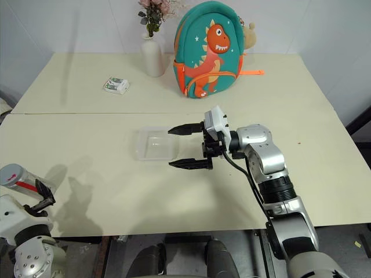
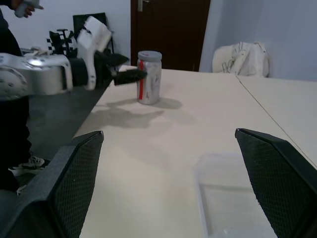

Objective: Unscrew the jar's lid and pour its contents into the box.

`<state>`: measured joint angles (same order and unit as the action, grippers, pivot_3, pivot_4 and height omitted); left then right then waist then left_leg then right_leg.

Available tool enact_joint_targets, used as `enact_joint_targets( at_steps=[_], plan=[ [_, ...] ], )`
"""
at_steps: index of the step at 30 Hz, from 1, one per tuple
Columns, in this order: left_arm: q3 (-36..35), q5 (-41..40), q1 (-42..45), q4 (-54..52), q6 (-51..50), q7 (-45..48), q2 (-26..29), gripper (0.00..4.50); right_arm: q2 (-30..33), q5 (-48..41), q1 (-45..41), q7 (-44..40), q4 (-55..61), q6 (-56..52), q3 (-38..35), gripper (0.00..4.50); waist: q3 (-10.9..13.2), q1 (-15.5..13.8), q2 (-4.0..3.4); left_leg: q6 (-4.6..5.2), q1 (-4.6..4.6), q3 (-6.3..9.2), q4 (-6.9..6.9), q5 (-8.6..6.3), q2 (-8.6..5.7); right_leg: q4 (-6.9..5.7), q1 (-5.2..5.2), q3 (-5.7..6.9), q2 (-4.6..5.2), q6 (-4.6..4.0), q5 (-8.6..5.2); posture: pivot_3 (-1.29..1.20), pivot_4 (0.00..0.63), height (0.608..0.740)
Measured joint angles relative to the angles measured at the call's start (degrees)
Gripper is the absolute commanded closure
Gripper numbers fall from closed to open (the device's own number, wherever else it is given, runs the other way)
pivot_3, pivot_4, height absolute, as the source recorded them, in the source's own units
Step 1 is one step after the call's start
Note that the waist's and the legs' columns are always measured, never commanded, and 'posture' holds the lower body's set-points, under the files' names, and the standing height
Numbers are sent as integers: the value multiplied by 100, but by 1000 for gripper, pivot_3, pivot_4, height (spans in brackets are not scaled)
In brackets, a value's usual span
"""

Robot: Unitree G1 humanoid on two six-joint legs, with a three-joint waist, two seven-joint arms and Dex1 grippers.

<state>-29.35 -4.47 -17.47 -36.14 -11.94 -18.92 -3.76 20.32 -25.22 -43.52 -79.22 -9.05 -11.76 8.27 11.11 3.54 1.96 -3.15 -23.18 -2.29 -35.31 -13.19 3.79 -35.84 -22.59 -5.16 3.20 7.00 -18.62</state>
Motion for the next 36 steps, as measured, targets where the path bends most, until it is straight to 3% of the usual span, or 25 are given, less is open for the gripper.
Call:
enact_joint_targets(
  at_steps=[21,24,29,36],
  plan=[
    [-401,22,925,738,-55,-122,434,43,-99,-78,1,137,199,-146,27,0,-1,-15,2,-6,0,3,3,-3,3,-2,-1,9,0,38,20,0,150,740],
    [-524,-100,1017,806,-145,-119,448,677,-103,-77,2,187,199,-109,27,0,-1,-17,2,-6,-1,3,3,-4,2,-1,-1,9,0,38,21,0,150,740],
    [-567,-225,1065,822,-270,-94,480,2174,-103,-77,7,250,200,-105,27,0,-1,-15,2,-7,0,3,4,-4,4,-2,-1,10,0,39,21,0,150,740],
    [-673,-366,1216,981,-373,-70,655,2221,-90,-77,70,336,205,-104,26,0,-1,-16,2,-7,0,3,4,-4,3,-2,-1,10,0,39,21,0,150,740]
  ],
)
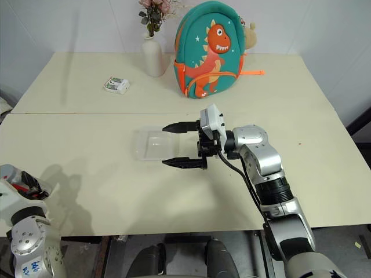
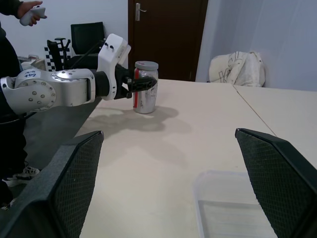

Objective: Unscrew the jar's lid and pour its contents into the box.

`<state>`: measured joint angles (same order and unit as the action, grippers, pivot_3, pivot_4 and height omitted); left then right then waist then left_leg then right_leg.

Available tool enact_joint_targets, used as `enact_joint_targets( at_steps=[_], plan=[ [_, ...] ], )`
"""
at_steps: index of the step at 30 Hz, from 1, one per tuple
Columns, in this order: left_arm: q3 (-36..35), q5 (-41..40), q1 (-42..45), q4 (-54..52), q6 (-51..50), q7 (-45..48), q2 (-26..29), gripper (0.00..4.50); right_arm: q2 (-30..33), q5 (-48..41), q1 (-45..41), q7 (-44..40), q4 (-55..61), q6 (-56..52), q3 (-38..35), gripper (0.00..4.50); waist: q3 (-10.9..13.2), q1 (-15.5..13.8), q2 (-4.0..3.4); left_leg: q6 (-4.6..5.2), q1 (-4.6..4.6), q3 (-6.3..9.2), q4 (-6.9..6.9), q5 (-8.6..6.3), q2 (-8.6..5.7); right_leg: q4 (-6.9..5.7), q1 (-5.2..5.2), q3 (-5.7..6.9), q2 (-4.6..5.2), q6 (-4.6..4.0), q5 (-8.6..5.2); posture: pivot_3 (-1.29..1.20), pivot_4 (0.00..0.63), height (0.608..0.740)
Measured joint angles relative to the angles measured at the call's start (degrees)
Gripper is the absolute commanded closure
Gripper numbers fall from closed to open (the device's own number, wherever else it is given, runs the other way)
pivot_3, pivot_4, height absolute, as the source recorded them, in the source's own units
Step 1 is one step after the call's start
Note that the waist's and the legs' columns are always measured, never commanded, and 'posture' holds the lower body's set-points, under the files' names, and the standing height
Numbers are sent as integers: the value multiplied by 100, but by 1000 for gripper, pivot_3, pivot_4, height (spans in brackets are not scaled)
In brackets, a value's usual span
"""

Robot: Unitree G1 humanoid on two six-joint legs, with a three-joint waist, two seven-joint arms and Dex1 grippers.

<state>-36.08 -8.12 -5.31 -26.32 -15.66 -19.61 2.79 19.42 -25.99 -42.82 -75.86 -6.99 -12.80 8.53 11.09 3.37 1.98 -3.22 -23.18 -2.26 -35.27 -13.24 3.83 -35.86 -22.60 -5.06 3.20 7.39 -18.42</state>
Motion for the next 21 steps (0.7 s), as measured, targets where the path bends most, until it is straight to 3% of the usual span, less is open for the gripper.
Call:
enact_joint_targets(
  at_steps=[7,10,16,21],
  plan=[
    [227,-267,97,9,-59,609,442,2221,63,1,80,131,37,4,-15,0,0,-5,0,-2,-1,1,3,-1,1,1,-1,3,0,-1,-1,0,150,740],
    [338,-653,297,-82,-59,1331,1047,2221,157,1,128,207,118,-10,-29,0,0,-5,0,-3,-2,0,7,-1,2,3,-3,3,1,-2,-1,0,150,740],
    [429,-2164,880,-111,-522,3452,2630,2221,562,-69,276,611,492,-407,-422,0,0,-11,0,-9,-1,-3,23,-4,2,9,-7,8,7,-17,-9,0,150,740],
    [1082,-2883,1489,336,-969,4891,3339,2221,599,-416,299,1260,1115,-1287,-589,0,1,20,-1,-14,-3,-6,29,-8,5,7,-16,5,6,-23,-14,0,150,740]
  ],
)
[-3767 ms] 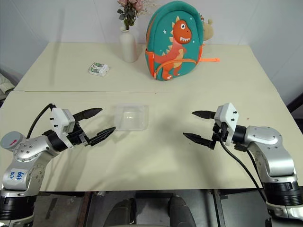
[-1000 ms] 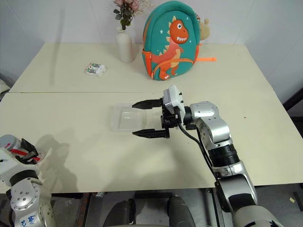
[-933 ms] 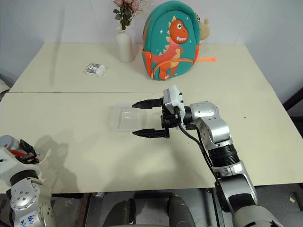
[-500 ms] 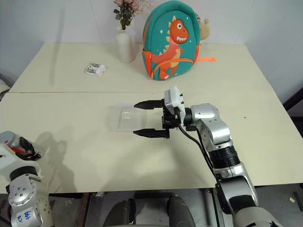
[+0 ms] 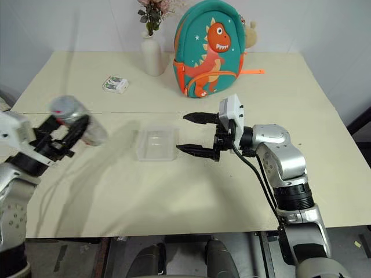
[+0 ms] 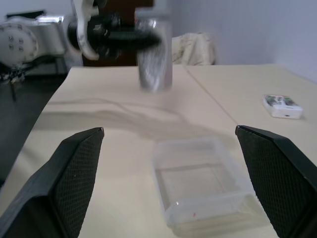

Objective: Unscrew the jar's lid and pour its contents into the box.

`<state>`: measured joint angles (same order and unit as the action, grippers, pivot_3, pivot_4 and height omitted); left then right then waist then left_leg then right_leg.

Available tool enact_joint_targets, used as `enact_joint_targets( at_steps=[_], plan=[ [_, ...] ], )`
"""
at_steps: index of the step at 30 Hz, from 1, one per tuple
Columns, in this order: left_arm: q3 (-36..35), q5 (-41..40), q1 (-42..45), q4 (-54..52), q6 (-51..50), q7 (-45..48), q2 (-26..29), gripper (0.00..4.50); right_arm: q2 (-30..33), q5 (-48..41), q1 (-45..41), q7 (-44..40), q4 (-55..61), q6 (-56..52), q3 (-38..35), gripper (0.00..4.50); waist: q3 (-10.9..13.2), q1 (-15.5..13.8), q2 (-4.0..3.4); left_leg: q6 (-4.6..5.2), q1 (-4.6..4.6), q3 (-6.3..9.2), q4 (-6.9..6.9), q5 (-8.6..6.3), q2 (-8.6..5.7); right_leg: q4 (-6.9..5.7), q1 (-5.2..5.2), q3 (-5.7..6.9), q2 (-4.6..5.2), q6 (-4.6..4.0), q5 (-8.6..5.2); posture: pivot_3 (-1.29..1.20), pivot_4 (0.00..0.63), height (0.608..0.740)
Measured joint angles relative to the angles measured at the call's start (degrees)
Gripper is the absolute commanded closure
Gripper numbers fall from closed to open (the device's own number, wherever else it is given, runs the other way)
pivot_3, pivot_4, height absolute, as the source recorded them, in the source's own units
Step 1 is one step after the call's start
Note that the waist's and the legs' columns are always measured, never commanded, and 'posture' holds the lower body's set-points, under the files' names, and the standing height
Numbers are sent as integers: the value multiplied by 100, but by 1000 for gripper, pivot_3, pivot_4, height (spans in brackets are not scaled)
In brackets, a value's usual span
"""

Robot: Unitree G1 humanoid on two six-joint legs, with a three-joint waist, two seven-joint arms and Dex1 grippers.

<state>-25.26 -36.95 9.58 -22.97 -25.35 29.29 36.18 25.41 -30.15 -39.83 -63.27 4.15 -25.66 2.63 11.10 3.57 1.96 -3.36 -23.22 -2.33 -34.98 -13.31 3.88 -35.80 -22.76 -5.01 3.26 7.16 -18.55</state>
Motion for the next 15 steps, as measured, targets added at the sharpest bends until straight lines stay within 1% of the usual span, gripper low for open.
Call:
enact_joint_targets(
  at_steps=[3,8,12,15],
  plan=[
    [620,-219,565,343,-329,707,217,2221,-201,-217,-121,549,330,-573,-53,0,0,-12,0,0,-2,2,-1,0,4,-6,-5,1,-7,1,-1,0,150,740],
    [1560,-9,1396,891,-289,1469,224,2221,-635,-472,-378,1130,554,-1123,29,0,0,-16,0,0,-6,1,-4,0,6,-9,-11,-2,-14,5,0,0,150,740],
    [1921,156,1695,1212,-173,1816,134,2221,-755,-351,-588,1320,448,-1197,273,0,0,-19,-1,1,-16,-1,-5,0,7,-16,-27,-5,-17,10,-2,0,150,740],
    [2124,309,1817,1295,-106,1976,75,2221,-914,-223,-770,1435,236,-1196,414,0,0,-21,-1,1,-40,-1,-10,1,10,-28,-57,-8,-22,12,-1,0,150,740]
  ],
)
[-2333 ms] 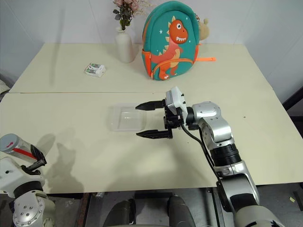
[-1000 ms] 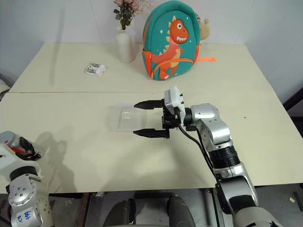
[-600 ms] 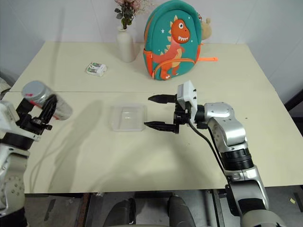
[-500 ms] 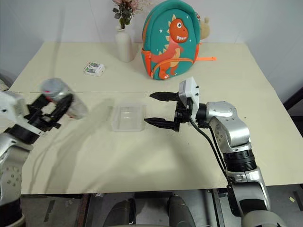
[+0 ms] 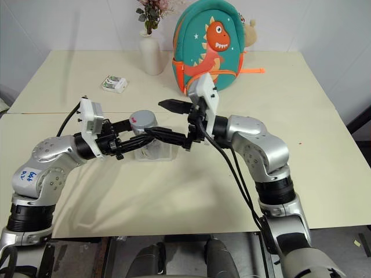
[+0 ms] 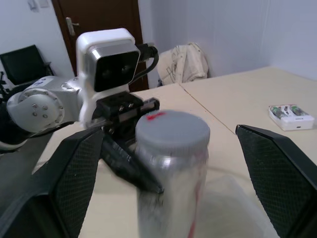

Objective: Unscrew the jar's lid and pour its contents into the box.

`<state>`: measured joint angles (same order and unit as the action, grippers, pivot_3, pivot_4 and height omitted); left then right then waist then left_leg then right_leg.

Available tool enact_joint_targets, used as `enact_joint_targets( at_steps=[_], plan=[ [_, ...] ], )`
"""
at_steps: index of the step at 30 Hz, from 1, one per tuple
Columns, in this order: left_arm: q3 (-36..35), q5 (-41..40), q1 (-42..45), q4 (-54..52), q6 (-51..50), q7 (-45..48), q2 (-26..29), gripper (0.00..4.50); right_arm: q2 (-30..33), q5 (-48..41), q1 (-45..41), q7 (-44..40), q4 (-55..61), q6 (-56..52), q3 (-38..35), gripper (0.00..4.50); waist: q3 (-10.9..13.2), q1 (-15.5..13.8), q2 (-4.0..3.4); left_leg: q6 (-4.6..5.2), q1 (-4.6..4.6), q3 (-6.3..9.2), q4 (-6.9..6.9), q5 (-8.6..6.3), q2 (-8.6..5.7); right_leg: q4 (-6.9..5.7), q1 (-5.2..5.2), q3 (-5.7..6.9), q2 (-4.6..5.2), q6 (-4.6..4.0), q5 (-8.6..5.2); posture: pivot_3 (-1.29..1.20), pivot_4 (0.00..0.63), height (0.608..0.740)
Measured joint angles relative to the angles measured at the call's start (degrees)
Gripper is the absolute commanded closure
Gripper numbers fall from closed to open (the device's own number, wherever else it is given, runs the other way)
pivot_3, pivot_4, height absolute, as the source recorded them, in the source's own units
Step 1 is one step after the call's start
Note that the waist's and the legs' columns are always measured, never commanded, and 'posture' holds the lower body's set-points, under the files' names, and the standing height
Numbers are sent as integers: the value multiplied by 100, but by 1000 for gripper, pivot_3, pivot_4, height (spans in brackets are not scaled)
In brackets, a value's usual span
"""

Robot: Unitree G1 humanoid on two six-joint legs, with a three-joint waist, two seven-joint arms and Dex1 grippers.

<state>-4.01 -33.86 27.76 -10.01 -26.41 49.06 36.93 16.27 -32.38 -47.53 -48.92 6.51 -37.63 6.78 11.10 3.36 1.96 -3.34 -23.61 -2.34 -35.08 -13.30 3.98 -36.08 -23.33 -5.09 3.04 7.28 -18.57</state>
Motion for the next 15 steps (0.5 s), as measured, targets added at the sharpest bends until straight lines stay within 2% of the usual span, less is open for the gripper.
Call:
enact_joint_targets(
  at_steps=[4,15],
  plan=[
    [67,110,75,161,82,118,-32,2221,-16,97,-84,21,-113,-6,149,0,0,-7,0,-1,-50,3,-21,4,6,-29,-52,-1,-7,2,1,0,150,740],
    [79,275,141,198,143,181,-216,2221,-122,203,-178,22,-271,-117,235,0,0,-8,0,-4,-50,8,-41,8,24,-54,-54,-11,-37,1,1,0,150,740]
  ],
)
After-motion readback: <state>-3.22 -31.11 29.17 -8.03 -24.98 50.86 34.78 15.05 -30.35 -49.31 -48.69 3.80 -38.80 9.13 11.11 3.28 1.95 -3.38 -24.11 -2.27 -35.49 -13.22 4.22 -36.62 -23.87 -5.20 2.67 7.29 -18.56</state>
